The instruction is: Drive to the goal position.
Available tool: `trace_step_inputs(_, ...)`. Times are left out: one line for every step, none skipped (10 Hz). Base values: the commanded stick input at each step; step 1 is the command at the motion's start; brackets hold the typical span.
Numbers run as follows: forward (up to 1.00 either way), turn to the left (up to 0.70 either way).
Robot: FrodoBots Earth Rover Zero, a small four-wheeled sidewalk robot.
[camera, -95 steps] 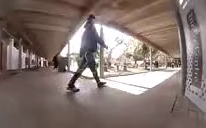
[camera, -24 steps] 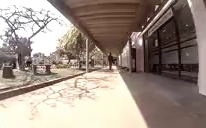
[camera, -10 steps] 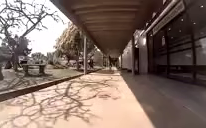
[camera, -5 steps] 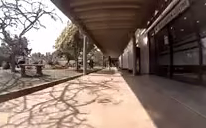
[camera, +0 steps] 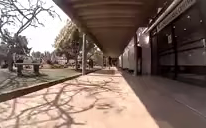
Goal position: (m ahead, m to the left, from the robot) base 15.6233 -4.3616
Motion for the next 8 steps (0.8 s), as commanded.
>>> trace_step_inputs(0.50, 0.00)
trace_step_inputs(0.50, 0.00)
trace_step_inputs(0.50, 0.00)
trace_step_inputs(0.50, 0.00)
trace_step_inputs(0.50, 0.00)
trace_step_inputs(0.50, 0.00)
trace_step_inputs(0.50, 0.00)
trace_step_inputs(0.50, 0.00)
